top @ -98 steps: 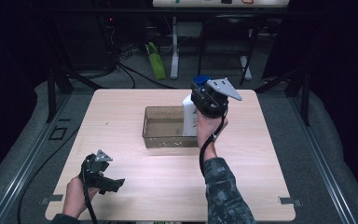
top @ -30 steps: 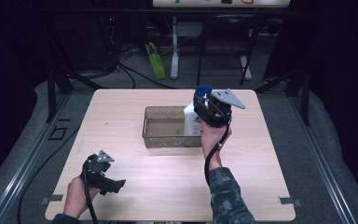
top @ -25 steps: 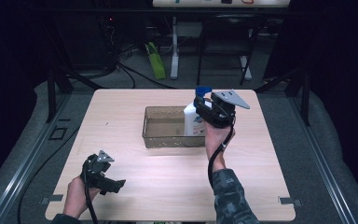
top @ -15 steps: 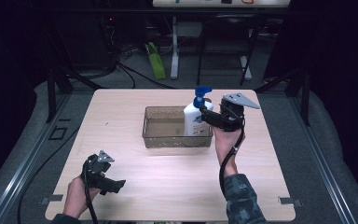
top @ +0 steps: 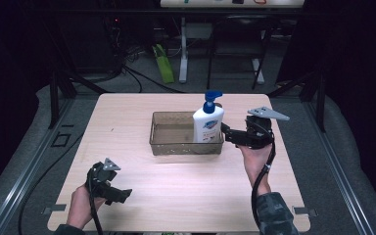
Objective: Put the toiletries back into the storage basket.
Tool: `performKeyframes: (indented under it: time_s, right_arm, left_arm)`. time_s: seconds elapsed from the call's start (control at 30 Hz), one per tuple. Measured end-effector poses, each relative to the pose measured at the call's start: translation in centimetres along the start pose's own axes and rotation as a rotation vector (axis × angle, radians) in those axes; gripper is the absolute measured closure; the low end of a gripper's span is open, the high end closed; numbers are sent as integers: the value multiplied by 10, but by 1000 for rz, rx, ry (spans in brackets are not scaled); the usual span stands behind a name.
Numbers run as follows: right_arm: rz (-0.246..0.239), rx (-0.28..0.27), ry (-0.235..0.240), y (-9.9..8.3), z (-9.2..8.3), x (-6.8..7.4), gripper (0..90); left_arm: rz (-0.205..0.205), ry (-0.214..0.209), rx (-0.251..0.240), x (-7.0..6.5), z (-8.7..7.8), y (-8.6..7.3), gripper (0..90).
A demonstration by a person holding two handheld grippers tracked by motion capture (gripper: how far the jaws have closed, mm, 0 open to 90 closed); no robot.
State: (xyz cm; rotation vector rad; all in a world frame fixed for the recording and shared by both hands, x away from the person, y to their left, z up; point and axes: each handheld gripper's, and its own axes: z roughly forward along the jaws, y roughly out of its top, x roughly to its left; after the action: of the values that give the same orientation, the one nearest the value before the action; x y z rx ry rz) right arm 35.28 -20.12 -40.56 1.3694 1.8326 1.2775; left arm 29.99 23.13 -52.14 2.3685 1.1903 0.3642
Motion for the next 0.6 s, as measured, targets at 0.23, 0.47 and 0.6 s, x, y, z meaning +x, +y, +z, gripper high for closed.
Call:
performKeyframes:
  time_s: [0.23,0.47,0.6]
  right_arm:
    - [-13,86,16,-18,-15,-11,40]
    - [-19,153,18,-40,-27,-19,20]
    - [-32,195,11,-55,-35,-22,8]
  left_arm:
    - [1,-1,7,0,1,0,0]
    - [8,5,17,-1,2,1,0]
    - [6,4,20,-1,2,1,0]
